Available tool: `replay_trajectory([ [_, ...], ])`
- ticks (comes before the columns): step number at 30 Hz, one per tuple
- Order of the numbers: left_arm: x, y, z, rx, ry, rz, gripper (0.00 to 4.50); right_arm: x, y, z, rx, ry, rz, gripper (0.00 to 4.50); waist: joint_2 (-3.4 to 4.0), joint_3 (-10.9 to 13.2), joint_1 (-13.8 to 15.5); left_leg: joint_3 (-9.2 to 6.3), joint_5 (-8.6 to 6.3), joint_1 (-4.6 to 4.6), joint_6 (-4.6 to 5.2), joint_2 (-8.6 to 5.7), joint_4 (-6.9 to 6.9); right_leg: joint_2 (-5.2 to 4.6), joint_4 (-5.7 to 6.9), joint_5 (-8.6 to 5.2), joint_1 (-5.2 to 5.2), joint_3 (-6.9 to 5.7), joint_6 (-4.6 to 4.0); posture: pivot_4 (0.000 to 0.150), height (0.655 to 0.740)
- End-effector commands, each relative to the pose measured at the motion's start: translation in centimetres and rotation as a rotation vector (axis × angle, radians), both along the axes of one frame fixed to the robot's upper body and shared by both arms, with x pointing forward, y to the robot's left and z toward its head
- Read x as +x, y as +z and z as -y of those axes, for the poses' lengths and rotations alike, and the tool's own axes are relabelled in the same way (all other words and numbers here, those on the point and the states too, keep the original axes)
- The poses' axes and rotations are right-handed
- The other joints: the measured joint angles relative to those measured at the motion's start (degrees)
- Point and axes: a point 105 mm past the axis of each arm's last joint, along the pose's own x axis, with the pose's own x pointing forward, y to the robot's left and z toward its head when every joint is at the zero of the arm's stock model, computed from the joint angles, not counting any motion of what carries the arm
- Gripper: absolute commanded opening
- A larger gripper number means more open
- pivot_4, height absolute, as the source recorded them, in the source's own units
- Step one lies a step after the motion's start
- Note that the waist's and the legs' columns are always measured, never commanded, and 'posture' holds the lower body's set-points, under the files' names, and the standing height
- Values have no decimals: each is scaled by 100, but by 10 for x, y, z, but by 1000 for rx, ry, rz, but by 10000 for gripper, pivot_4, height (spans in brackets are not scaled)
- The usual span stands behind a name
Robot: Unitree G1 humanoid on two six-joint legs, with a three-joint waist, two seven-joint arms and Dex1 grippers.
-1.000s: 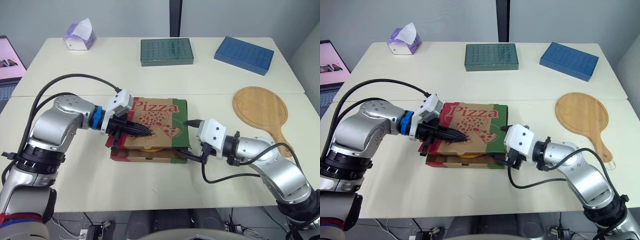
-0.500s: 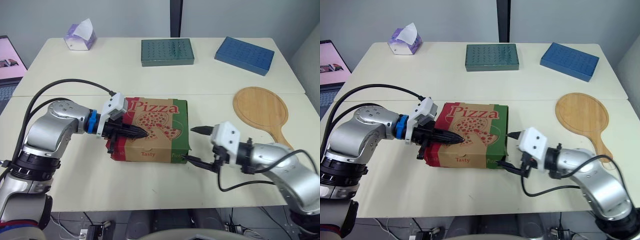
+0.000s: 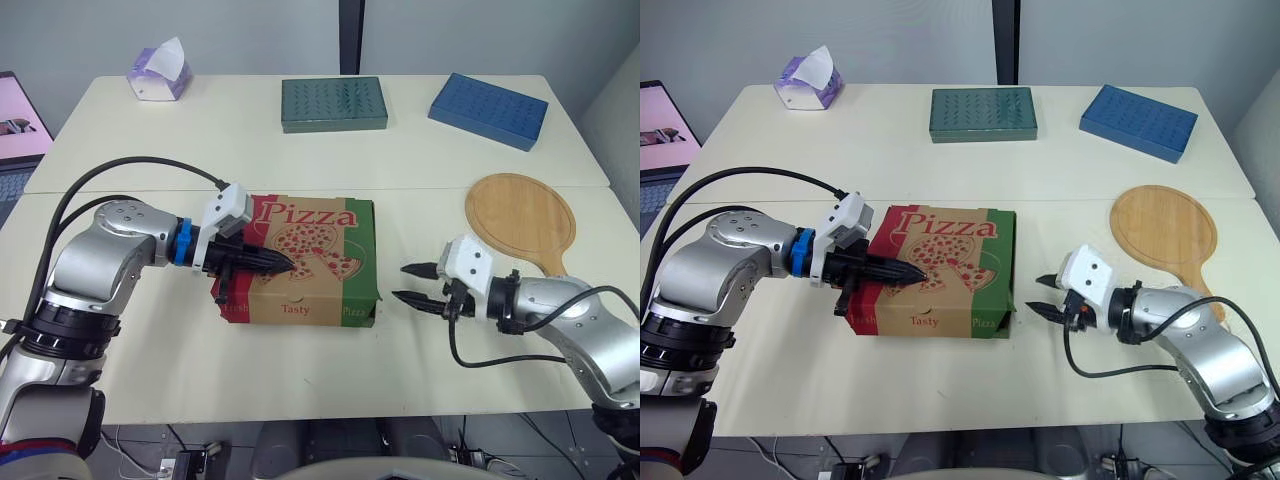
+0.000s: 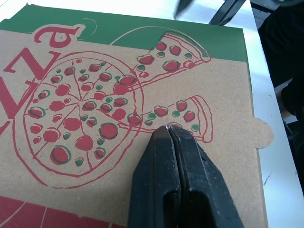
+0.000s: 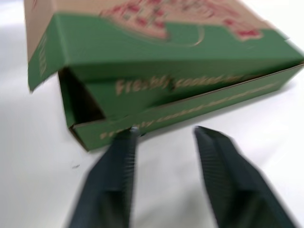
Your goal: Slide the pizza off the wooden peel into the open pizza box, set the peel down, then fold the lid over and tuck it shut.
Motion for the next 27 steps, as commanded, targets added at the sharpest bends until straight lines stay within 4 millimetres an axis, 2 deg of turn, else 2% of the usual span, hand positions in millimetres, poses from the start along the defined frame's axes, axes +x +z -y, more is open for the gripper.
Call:
replay_trajectory([
  [1,0,6,-3,12,8,26,0,-8,6,-11,26,91,2,4941,0,0,-1,0,0,0,0,0,0,0,0,0,0,0,0,1500,7400],
  [2,1,6,-3,11,8,26,0,-10,6,-14,37,102,-9,1624,0,0,0,0,0,0,0,0,0,0,0,0,0,0,0,1500,7400],
  [3,1,6,-3,11,8,25,0,-11,5,-17,48,107,-18,713,0,0,0,0,0,0,0,0,0,0,0,0,0,0,0,1500,7400],
  [8,1,6,-1,7,3,24,0,-10,4,-29,99,126,-38,713,0,0,-3,0,0,0,0,0,1,0,0,0,0,0,0,1500,7400],
  [16,1,6,0,8,-1,25,0,-11,20,-40,211,147,-60,713,0,0,-8,-2,0,0,0,1,0,1,1,0,-1,-1,0,1500,7400],
  [18,1,6,0,9,-1,26,0,-9,18,-40,199,133,-60,713,0,0,-11,-2,0,1,0,1,0,1,1,0,-1,-1,0,1500,7400],
  [22,1,5,0,11,0,25,0,-4,1,-37,110,100,-38,713,0,0,-13,-2,0,1,0,1,0,1,1,0,-1,-1,0,1500,7400],
  [27,1,3,0,15,1,24,0,-5,-3,-32,84,83,-30,713,0,0,-18,-2,0,-1,0,1,0,1,1,0,-2,-1,0,1500,7400],
])
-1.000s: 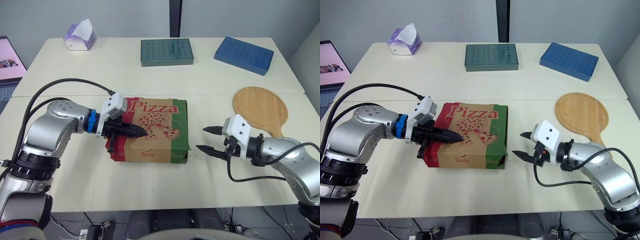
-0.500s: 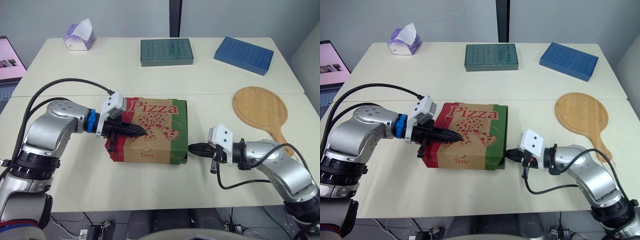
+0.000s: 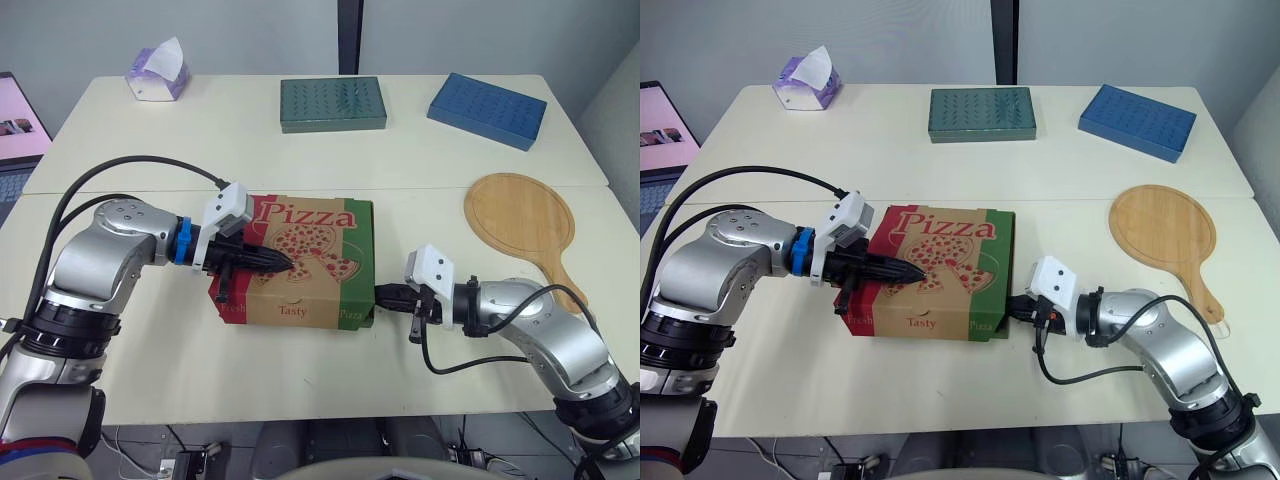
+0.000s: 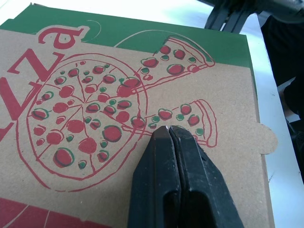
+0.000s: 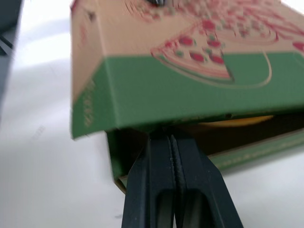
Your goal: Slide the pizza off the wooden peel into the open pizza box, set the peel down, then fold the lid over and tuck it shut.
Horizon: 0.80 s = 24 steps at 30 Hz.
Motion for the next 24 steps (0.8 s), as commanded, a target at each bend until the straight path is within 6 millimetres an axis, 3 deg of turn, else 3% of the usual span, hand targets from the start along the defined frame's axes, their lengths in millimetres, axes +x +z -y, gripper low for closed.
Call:
replay_trajectory([
  [1,0,3,0,11,-2,21,0,-4,7,4,-3,11,39,713,0,0,0,0,0,0,0,0,0,0,0,0,1,0,0,1500,7400],
  [7,1,3,-2,13,4,22,0,-18,24,22,-18,42,34,713,0,0,17,0,0,-1,0,-1,0,-1,-1,0,2,0,0,1500,7400],
  [8,1,3,-2,13,5,22,0,-18,30,26,-9,36,43,2291,0,0,14,0,0,-1,0,0,1,-1,-2,0,2,0,0,1500,7400],
  [10,1,3,-3,14,6,21,0,-19,40,29,14,35,55,6293,0,0,11,1,0,0,1,0,1,0,-1,0,2,1,0,1500,7400],
  [14,1,3,-3,13,6,21,0,-28,54,23,60,73,67,19565,0,0,11,0,0,0,0,1,1,0,0,0,2,0,0,1500,7400],
  [21,3,5,-2,10,4,26,0,-35,47,-8,24,134,173,44327,0,0,4,0,0,0,0,1,1,0,0,0,1,0,0,1500,7400],
  [24,3,5,-2,9,2,27,0,-32,38,-15,-13,133,222,44327,0,0,2,0,0,-1,0,-1,2,0,-1,0,1,0,0,1500,7400],
])
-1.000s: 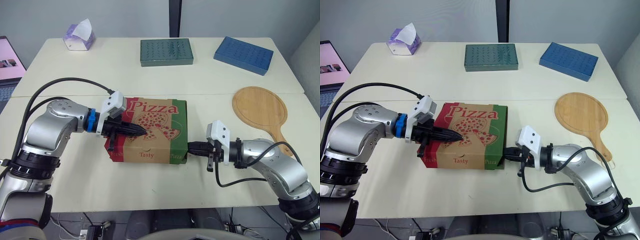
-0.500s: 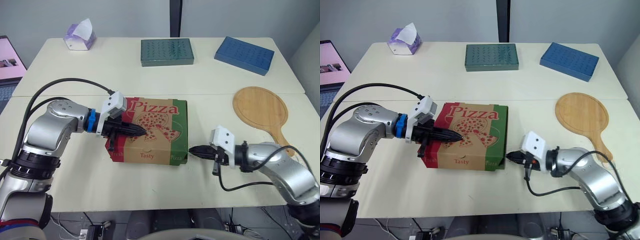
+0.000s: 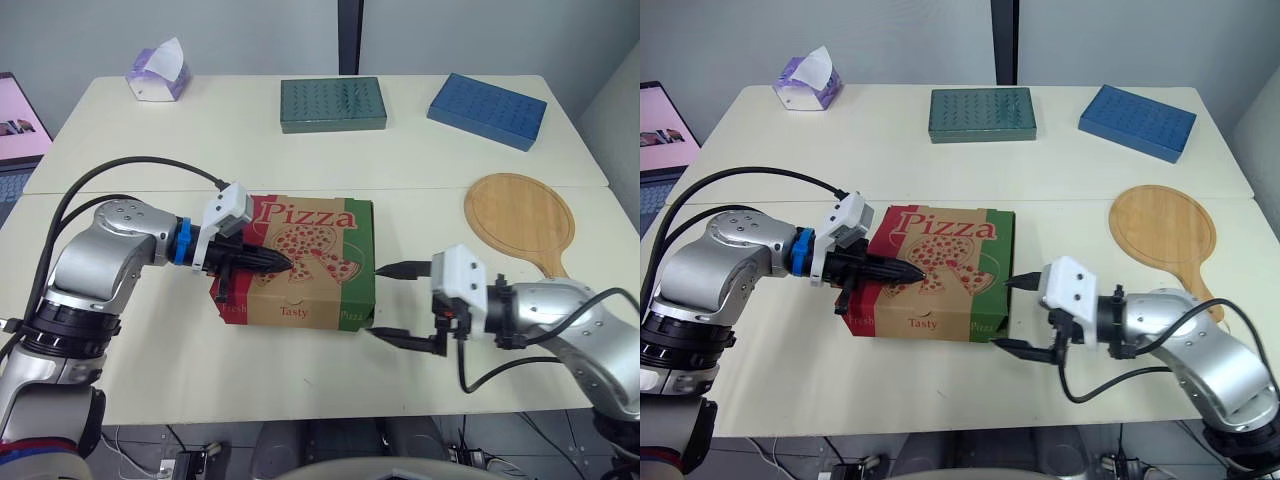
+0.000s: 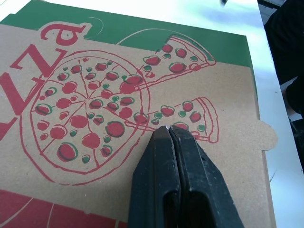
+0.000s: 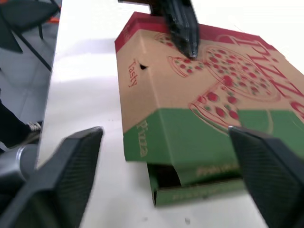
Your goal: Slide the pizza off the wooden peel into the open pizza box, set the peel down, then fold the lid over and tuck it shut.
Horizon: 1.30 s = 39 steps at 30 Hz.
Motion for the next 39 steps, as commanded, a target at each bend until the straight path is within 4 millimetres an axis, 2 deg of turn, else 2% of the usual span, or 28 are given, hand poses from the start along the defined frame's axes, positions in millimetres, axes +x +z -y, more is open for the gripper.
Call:
replay_trajectory([
  [1,1,6,0,3,-6,28,0,3,0,-10,-21,5,119,44327,0,0,0,0,0,0,0,0,0,0,-1,0,0,0,0,1500,7400],
  [12,-1,8,1,-1,-15,26,0,29,-1,-12,-25,-95,253,44327,0,0,-1,-1,0,1,-1,1,0,0,1,0,-1,0,0,1500,7400],
  [24,-2,12,-1,5,-24,28,0,38,16,-16,60,-144,265,44327,0,0,-10,-2,0,2,-1,1,1,0,5,0,-1,-1,0,1500,7400],
  [39,-7,-5,-8,63,-14,17,0,32,-19,-14,-14,-178,189,44327,1,-1,-38,-1,0,4,0,1,1,1,8,0,-1,1,0,1500,7400],
])
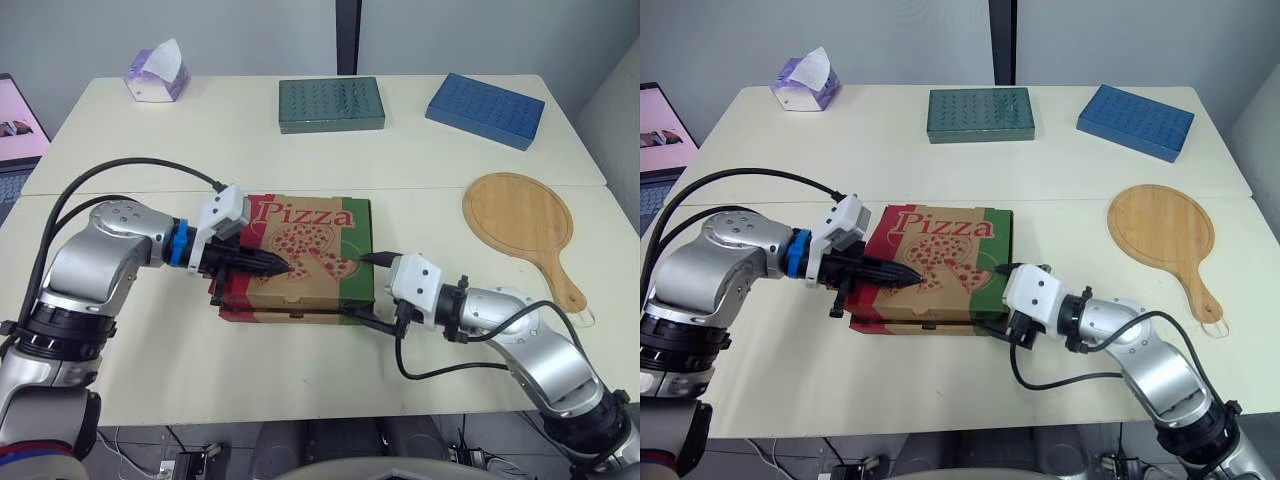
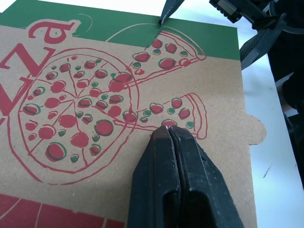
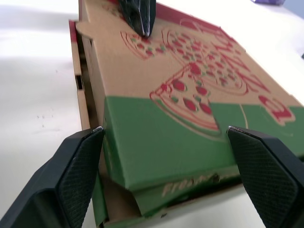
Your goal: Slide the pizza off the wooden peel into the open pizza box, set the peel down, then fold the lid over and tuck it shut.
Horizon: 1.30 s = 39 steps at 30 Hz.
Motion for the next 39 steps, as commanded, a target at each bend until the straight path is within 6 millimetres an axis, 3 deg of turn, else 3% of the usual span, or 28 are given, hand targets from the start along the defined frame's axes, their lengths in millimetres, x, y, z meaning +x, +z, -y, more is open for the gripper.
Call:
replay_trajectory([
  [1,-2,-1,-3,38,0,17,0,0,3,-1,5,-13,43,44327,0,0,-8,-1,0,0,0,0,0,0,1,0,0,-1,0,1500,7400],
  [6,-1,-2,-4,41,5,20,0,0,4,-1,10,-23,66,44327,0,0,-35,-1,0,0,0,0,0,0,1,0,0,0,0,1500,7400],
  [10,0,-1,-4,37,8,26,0,-13,15,0,75,38,39,44327,0,0,-37,-1,0,0,0,0,0,0,1,0,1,-1,0,1500,7400],
  [17,3,2,-6,31,20,38,0,-30,24,29,119,83,-160,44327,-1,0,-23,-3,0,0,1,0,0,0,0,0,5,-1,0,1500,7400],
  [21,4,3,-7,32,24,40,0,-9,9,56,28,-46,-163,44327,-1,0,-21,0,0,1,1,0,0,0,0,0,4,0,0,1500,7400],
  [24,5,3,-7,32,27,42,0,1,2,58,-3,-88,-133,44327,-1,0,-26,1,0,1,1,0,0,1,0,0,3,1,0,1500,7400],
  [27,5,4,-8,33,32,45,0,10,-5,56,-9,-112,-115,38238,0,0,-43,1,0,0,1,1,0,2,1,0,1,1,0,1500,7400],
  [37,6,5,-8,31,37,48,0,-7,-12,26,82,39,-234,2098,-1,0,-49,-1,0,0,0,1,0,1,0,0,2,1,0,1500,7400],
  [39,6,5,-8,29,38,47,0,-10,-11,23,101,56,-254,152,-1,0,-48,-1,0,0,0,1,0,1,1,0,2,1,0,1500,7400],
])
